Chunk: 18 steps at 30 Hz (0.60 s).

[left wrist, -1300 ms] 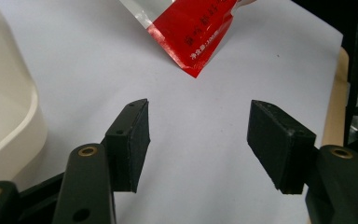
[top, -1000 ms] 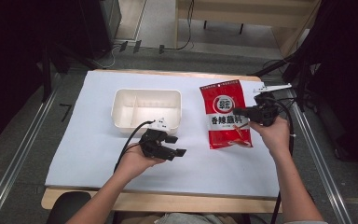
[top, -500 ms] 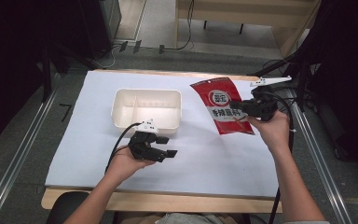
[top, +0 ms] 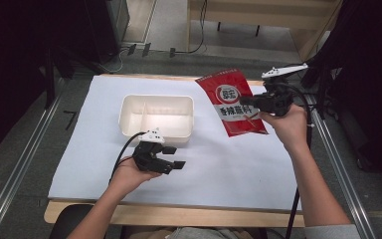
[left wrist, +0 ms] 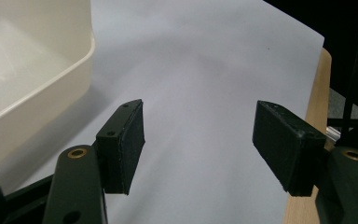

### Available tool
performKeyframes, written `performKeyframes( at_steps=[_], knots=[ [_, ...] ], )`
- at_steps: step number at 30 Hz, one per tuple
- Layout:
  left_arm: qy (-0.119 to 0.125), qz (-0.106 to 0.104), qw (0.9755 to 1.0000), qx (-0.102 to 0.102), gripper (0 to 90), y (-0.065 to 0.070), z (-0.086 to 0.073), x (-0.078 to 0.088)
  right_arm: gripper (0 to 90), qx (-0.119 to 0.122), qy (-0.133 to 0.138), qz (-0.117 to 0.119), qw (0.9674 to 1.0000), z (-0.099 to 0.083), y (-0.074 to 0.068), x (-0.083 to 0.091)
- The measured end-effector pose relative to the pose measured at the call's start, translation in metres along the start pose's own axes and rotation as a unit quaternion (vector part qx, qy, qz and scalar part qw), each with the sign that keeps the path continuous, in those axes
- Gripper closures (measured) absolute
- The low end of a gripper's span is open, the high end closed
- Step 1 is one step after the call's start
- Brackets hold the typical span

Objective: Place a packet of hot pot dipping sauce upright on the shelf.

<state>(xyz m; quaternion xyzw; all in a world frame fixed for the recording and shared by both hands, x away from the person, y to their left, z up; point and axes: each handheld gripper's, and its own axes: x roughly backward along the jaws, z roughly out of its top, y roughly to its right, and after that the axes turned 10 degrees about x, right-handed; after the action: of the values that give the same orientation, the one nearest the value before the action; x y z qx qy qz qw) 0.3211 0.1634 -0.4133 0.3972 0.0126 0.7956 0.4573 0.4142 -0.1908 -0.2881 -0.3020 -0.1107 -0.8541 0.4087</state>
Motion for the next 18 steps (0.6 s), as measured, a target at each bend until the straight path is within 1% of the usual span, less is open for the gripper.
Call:
performKeyframes(
  at_steps=[1, 2, 3, 5, 7, 8, 11, 12, 13, 14, 15, 16, 17, 18],
  knots=[
    [0.005, -0.004, 1.0000, 0.001, 34.8, -0.001, -0.001, 0.000, 90.0, -0.001, 0.001, 0.003, 1.0000, 0.003, -0.001, 0.000],
    [0.006, -0.003, 1.0000, 0.003, 34.7, 0.000, -0.001, 0.001, 90.0, 0.001, 0.003, 0.005, 1.0000, 0.007, -0.001, -0.001],
    [0.004, -0.005, 1.0000, 0.000, 34.7, -0.001, -0.001, 0.002, 90.0, 0.001, 0.007, 0.010, 0.9999, 0.014, -0.002, -0.001],
    [0.005, -0.001, 1.0000, 0.002, 34.6, -0.001, -0.002, 0.002, 90.0, 0.003, 0.008, 0.012, 0.9999, 0.016, -0.002, -0.002],
    [0.007, 0.000, 1.0000, 0.006, 34.7, -0.001, -0.003, 0.003, 90.0, 0.007, 0.010, 0.013, 0.9998, 0.028, -0.005, -0.003],
    [0.007, 0.000, 1.0000, 0.006, 34.7, -0.001, -0.003, 0.003, 90.0, 0.007, 0.010, 0.013, 0.9998, 0.028, -0.005, -0.003],
    [0.007, -0.007, 0.9999, 0.008, 34.6, -0.001, -0.004, 0.004, 90.0, 0.009, 0.010, 0.013, 0.9998, 0.037, -0.007, -0.005],
    [0.006, -0.007, 0.9999, 0.008, 34.6, -0.001, -0.004, 0.005, 90.0, 0.008, 0.012, 0.014, 0.9998, 0.042, -0.007, -0.005],
    [0.010, -0.012, 0.9998, 0.010, 34.5, -0.001, -0.004, 0.004, 90.0, 0.008, 0.014, 0.014, 0.9998, 0.045, -0.007, -0.006],
    [0.005, -0.014, 0.9998, 0.011, 34.4, -0.001, -0.004, 0.005, 90.0, 0.010, 0.017, 0.015, 0.9997, 0.048, -0.008, -0.006],
    [0.007, -0.018, 0.9997, 0.012, 34.4, -0.001, -0.004, 0.005, 90.0, 0.013, 0.019, 0.016, 0.9996, 0.055, -0.009, -0.007],
    [0.007, -0.015, 0.9998, 0.010, 34.4, -0.001, -0.004, 0.005, 90.0, 0.013, 0.019, 0.016, 0.9996, 0.055, -0.009, -0.007],
    [0.009, -0.016, 0.9998, 0.007, 34.4, -0.001, -0.004, 0.005, 90.0, 0.015, 0.019, 0.016, 0.9996, 0.062, -0.011, -0.009],
    [0.010, -0.015, 0.9998, 0.008, 34.4, -0.001, -0.004, 0.006, 90.0, 0.017, 0.019, 0.016, 0.9995, 0.064, -0.012, -0.009]
  ],
)
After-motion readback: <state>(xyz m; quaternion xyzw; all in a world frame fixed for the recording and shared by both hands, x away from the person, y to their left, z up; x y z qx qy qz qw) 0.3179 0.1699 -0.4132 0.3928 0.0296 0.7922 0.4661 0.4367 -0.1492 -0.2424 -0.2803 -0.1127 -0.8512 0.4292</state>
